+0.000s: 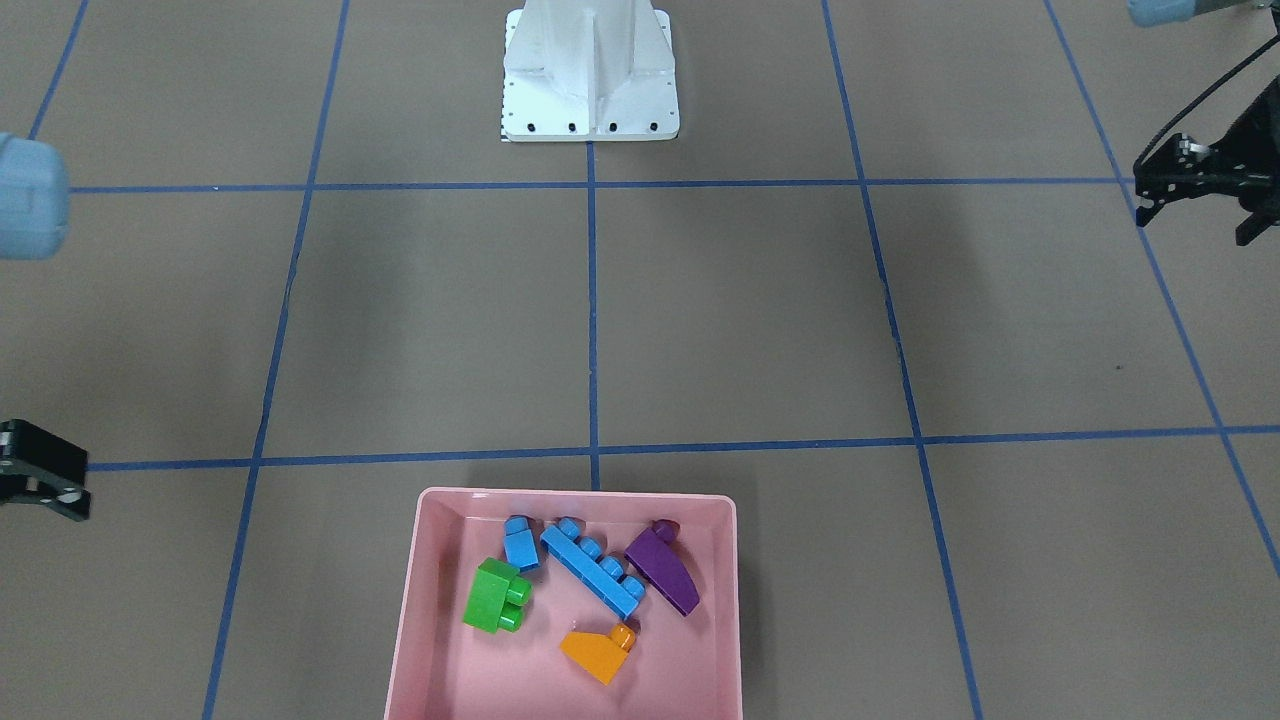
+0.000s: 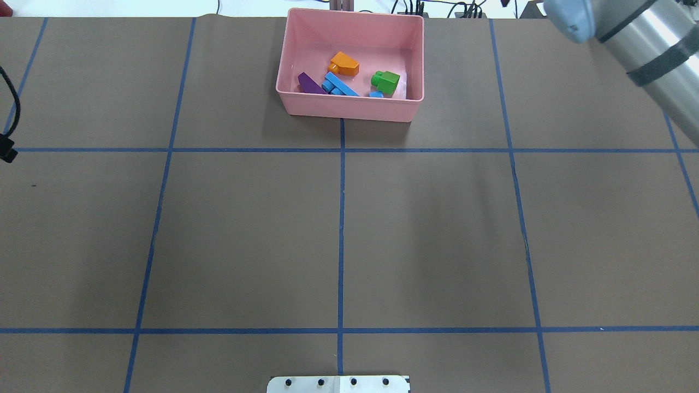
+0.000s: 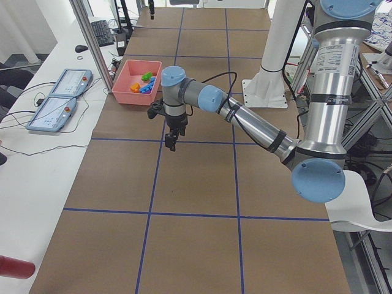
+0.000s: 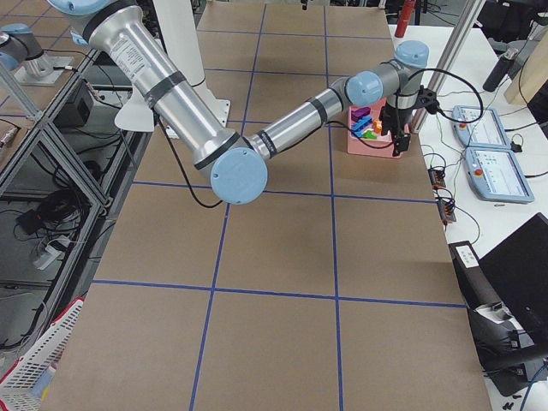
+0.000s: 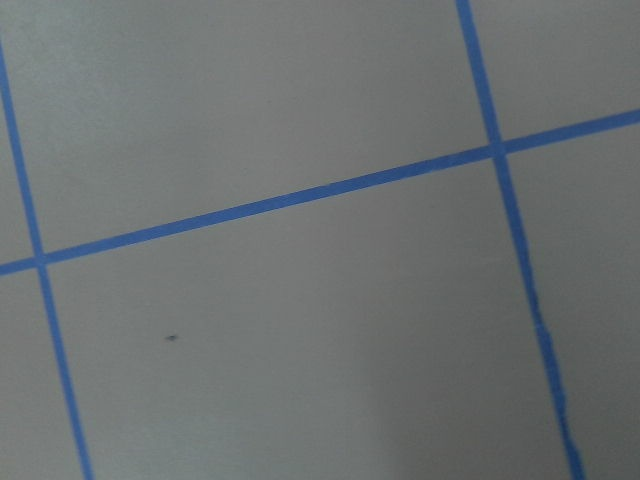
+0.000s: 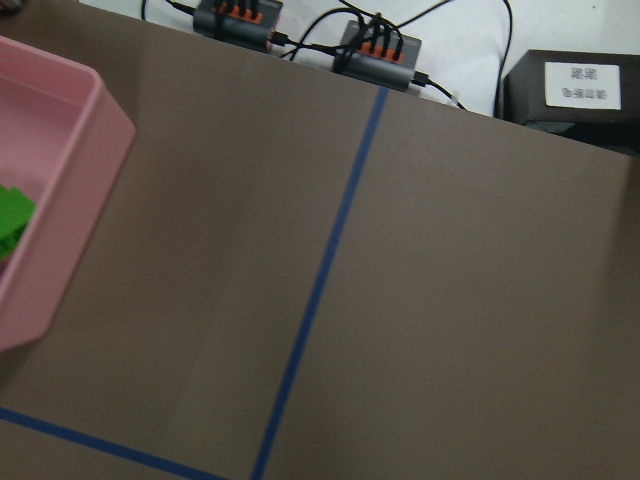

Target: Put all blocks into box

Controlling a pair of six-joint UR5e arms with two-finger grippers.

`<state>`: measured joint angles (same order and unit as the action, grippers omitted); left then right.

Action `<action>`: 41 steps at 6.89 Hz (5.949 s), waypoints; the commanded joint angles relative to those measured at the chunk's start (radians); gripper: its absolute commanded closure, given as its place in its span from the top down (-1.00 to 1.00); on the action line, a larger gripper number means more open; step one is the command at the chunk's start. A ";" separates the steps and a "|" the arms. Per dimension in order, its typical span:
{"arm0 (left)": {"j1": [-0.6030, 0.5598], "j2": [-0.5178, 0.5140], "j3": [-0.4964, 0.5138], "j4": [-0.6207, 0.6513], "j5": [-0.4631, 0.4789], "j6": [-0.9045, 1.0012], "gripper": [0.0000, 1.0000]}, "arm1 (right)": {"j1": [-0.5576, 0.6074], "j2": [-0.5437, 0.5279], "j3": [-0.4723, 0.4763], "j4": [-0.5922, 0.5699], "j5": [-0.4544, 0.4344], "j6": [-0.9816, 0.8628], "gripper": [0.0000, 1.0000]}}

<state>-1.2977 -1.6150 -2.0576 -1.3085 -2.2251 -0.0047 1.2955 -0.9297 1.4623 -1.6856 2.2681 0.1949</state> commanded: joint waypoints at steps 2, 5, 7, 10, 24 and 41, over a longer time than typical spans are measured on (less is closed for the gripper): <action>-0.117 0.160 0.031 -0.059 -0.021 0.124 1.00 | 0.143 -0.307 0.015 0.009 0.070 -0.322 1.00; -0.213 0.178 0.039 -0.100 -0.099 0.124 1.00 | 0.195 -0.438 0.015 0.007 0.074 -0.348 1.00; -0.218 0.202 0.098 -0.106 -0.100 0.124 1.00 | 0.267 -0.556 0.106 0.009 0.079 -0.357 1.00; -0.223 0.221 0.146 -0.112 -0.093 0.126 1.00 | 0.320 -0.690 0.253 0.007 0.083 -0.350 1.00; -0.238 0.121 0.333 -0.328 -0.091 -0.008 1.00 | 0.375 -0.760 0.247 0.114 0.114 -0.304 1.00; -0.238 0.139 0.317 -0.328 -0.171 -0.123 1.00 | 0.372 -0.732 0.230 0.113 0.123 -0.167 1.00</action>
<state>-1.5355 -1.4761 -1.7403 -1.6362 -2.3968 -0.1243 1.6675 -1.6613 1.6914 -1.5723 2.3917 0.0289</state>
